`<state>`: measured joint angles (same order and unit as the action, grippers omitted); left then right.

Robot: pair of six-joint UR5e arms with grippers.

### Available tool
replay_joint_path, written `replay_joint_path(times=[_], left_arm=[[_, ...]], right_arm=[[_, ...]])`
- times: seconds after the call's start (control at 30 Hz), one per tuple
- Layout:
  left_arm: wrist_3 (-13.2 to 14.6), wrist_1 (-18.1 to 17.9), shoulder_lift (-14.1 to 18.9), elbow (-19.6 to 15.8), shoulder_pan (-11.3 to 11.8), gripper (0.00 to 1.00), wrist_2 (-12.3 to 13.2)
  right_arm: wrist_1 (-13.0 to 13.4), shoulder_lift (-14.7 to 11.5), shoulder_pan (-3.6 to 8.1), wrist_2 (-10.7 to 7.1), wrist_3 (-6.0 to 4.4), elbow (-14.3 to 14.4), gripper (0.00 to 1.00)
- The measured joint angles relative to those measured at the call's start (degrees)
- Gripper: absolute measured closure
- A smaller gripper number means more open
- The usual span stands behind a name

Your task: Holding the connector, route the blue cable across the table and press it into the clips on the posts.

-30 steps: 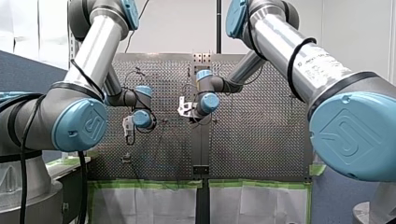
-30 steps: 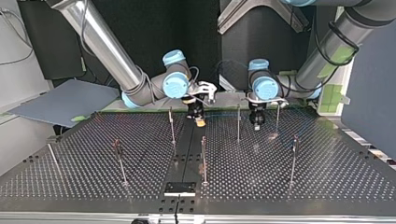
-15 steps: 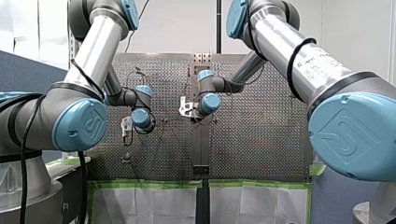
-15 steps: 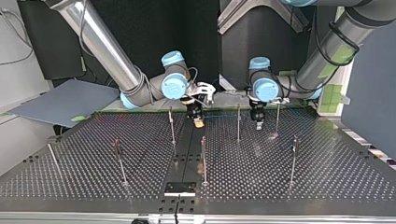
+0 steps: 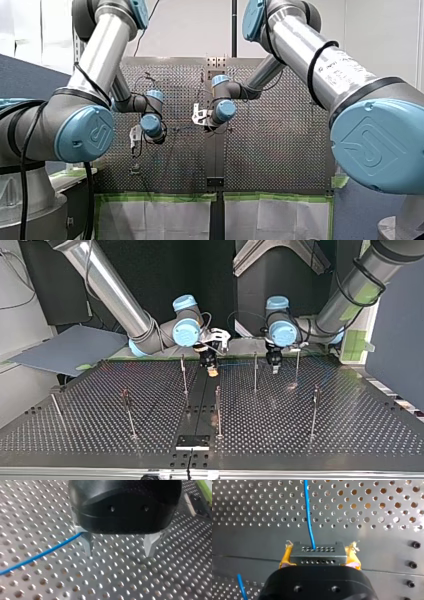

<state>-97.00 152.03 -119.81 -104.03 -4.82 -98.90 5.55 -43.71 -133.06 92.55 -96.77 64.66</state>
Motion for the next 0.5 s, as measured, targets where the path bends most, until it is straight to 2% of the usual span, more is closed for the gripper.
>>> replay_joint_path(times=[0.27, 0.5], left_arm=[[-1.11, -1.22, 3.66, -3.66, -0.72, 0.00, -0.08], [0.34, 0.45, 7.08, -7.09, -1.92, 0.00, -1.49]], right_arm=[[-0.10, 0.00, 0.02, -0.08, -0.01, 0.00, 1.00], [-0.23, -0.01, 0.03, -0.20, -0.01, 0.00, 1.00]])
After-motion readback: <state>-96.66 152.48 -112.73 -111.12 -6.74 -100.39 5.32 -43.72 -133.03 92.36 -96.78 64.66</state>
